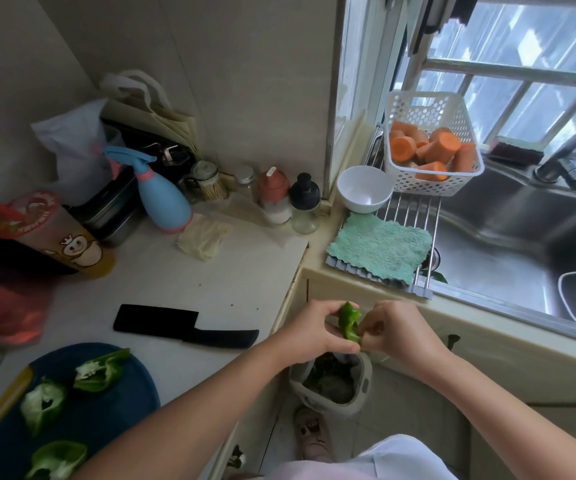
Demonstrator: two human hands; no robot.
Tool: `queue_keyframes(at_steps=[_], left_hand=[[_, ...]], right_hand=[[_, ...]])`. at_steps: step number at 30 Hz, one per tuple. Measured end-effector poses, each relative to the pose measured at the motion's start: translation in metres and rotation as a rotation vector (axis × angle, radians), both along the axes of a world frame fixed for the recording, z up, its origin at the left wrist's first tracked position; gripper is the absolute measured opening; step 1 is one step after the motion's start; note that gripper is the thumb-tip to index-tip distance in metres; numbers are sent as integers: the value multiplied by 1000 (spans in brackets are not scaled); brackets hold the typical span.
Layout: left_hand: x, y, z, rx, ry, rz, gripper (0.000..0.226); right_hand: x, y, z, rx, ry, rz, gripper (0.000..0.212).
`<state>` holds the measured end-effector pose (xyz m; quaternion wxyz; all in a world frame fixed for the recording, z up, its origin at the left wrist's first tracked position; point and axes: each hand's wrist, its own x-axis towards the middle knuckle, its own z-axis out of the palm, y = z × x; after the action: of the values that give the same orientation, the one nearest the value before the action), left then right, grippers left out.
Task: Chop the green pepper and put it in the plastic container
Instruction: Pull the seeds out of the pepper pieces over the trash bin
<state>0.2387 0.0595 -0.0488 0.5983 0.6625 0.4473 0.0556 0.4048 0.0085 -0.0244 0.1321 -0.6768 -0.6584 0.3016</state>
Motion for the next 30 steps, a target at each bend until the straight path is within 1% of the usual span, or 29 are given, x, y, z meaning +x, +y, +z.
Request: queue_keyframes(at_steps=[3,6,13,18,20,23,26,30], left_hand=[[-2,-1,-1,1,5,6,64],[-3,-2,0,26,16,1,64],[-1,-7,-11,167,114,-5,71],[-5,-7,-14,200,107,6,71],[-7,-8,-16,204,96,25,71],[-8,-10,-18,223,86,50,69],[-11,-10,-19,226,65,60,68],[-14,-10,-20,199,51,49,67]], right_hand=[[-1,3,0,-52,62,-58,7],[-1,6,-4,-120,124,-122,9],[-5,16,-18,-295,220,-308,9],[-7,19,-23,-389,419,-439,14],[-6,18,-24,-406,509,-485,13],[-6,17,-28,-409,594,-521,11],[-6,16,-32,-423,679,-549,17],[-5,15,-35,-398,677,-541,13]])
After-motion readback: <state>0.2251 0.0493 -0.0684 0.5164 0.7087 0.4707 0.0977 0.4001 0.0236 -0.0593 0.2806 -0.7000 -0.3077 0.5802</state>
